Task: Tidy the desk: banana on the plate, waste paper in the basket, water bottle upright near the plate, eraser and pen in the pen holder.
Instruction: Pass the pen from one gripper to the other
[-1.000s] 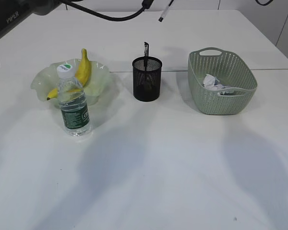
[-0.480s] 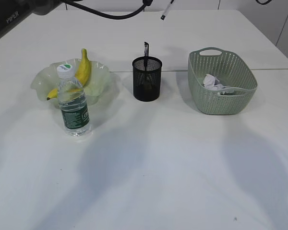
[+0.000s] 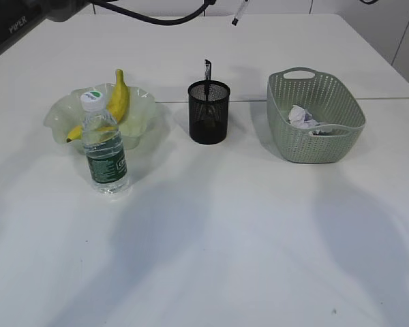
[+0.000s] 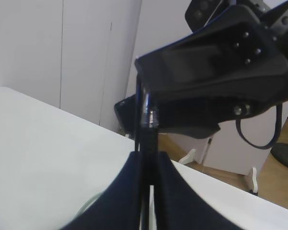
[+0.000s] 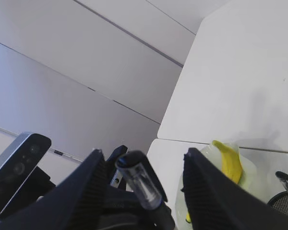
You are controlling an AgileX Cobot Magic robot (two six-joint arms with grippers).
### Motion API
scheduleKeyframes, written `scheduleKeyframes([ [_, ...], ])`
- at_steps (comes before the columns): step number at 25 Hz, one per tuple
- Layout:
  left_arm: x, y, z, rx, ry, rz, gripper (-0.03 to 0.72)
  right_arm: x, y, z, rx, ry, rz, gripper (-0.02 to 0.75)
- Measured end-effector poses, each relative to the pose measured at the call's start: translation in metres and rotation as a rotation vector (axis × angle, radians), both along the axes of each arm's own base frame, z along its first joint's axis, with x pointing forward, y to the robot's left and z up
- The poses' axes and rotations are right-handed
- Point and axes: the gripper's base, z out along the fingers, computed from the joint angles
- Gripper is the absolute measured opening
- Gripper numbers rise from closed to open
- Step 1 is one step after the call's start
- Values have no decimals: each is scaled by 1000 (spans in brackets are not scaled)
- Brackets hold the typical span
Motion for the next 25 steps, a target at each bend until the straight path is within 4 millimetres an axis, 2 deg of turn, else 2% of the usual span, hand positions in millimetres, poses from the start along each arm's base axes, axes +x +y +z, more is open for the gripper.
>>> scheduleKeyframes([
  [13, 0, 0, 2, -25, 9, -5, 12, 0, 6, 0, -2, -10, 1, 382],
  [20, 0, 0, 2, -25, 9, -5, 12, 1, 5, 1, 1, -11, -3, 246],
  [25, 0, 0, 2, -25, 9, -5, 12, 1, 5, 1, 2, -12, -5, 220],
])
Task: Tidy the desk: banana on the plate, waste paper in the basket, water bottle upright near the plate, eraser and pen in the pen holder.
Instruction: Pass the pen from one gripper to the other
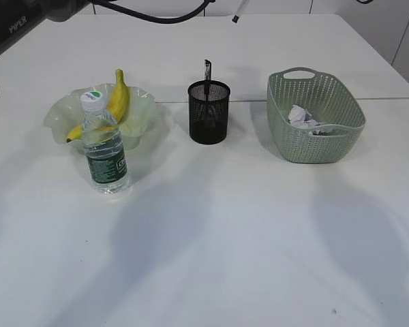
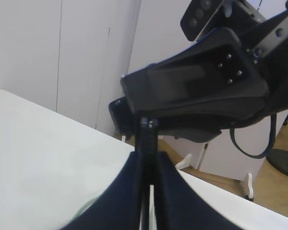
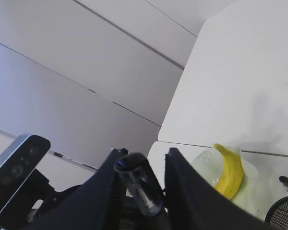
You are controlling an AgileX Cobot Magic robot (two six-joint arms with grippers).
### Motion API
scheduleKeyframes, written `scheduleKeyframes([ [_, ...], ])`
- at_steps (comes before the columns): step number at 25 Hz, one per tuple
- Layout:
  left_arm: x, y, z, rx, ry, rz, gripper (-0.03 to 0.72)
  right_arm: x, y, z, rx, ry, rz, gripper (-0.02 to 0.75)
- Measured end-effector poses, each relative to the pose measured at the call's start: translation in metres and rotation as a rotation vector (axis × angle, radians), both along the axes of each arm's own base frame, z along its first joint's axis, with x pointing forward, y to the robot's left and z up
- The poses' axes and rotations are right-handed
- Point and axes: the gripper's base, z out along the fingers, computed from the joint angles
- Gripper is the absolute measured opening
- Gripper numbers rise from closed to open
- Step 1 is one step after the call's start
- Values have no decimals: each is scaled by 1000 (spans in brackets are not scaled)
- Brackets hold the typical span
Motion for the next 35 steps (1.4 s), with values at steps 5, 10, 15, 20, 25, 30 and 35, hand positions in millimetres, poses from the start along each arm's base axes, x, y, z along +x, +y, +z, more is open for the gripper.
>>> scheduleKeyframes([
  [5, 0, 0, 0, 0, 0, 0, 12, 0, 0, 0, 0, 0, -2, 218],
  [10, 0, 0, 0, 0, 0, 0, 12, 0, 0, 0, 0, 0, -2, 218],
  [15, 0, 0, 0, -2, 1, 0, 12, 0, 0, 0, 0, 0, -2, 217],
  [20, 0, 0, 0, -5, 2, -1, 12, 0, 0, 0, -1, -1, -6, 169],
  [25, -1, 0, 3, -15, -1, -2, 12, 1, -1, 0, -9, -5, -11, 121],
  [30, 0, 0, 3, -16, -1, -1, 12, 1, -1, 0, -8, -6, -12, 116],
  [35, 0, 0, 3, -16, -2, 1, 12, 1, -1, 0, -8, -6, -15, 116],
])
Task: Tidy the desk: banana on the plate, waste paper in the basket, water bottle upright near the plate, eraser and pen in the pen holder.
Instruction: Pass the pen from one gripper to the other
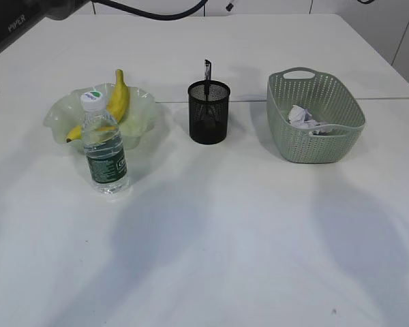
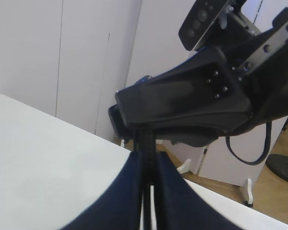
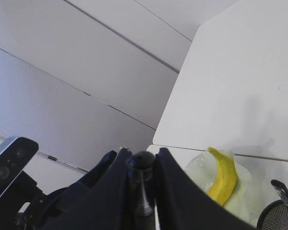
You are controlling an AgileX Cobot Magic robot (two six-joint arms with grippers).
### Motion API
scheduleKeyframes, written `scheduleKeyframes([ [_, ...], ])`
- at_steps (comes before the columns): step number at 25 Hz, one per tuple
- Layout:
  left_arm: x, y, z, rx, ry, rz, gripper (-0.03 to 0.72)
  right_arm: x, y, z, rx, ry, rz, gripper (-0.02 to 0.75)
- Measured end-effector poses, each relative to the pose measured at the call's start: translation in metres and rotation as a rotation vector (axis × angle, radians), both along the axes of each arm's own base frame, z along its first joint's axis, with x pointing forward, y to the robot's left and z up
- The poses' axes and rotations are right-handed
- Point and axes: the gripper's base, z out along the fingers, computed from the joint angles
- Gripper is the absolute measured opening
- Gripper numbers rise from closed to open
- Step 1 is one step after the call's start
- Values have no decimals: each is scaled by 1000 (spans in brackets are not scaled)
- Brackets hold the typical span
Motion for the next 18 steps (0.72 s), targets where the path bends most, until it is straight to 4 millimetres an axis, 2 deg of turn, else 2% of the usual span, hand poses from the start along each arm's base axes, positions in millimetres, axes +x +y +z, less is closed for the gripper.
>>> scheduleKeyframes([
  [18, 0, 0, 1, -2, -2, 1, 35, 0, 0, 1, 8, 0, 2, 108],
])
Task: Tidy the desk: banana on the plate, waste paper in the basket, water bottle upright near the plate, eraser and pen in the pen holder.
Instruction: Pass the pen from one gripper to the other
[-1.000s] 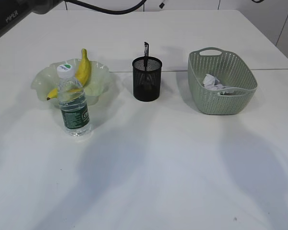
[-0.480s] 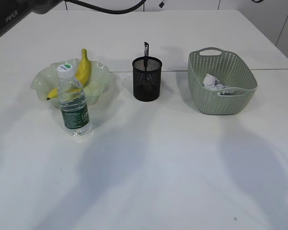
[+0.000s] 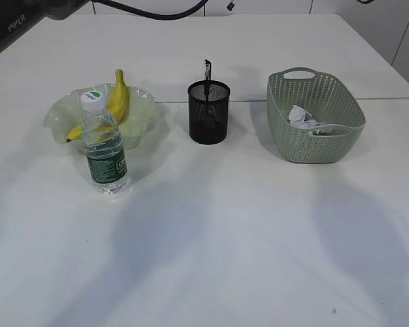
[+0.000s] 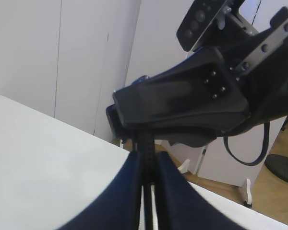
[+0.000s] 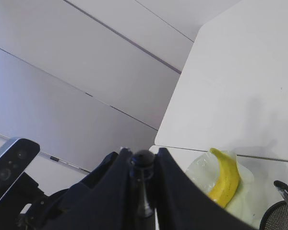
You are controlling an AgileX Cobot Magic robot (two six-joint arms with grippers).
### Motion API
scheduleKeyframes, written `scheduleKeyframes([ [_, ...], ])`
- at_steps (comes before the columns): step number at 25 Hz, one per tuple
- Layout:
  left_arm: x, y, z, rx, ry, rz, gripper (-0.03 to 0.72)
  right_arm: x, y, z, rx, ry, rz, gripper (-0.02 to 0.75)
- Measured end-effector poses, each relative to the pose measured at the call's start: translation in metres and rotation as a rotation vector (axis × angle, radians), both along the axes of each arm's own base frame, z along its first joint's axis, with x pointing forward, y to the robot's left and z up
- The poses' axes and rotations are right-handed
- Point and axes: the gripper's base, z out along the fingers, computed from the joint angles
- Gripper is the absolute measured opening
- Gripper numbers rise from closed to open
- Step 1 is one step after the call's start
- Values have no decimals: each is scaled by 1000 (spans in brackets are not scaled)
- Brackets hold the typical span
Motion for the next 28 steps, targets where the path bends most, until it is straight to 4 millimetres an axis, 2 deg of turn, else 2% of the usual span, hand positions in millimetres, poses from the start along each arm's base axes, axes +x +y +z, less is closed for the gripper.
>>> scheduleKeyframes([
  [15, 0, 0, 0, -2, 1, 0, 55, 0, 0, 0, 0, -2, 0, 94],
  [28, 0, 0, 1, -8, 3, -1, 165, 0, 1, 2, 30, -3, 6, 91],
])
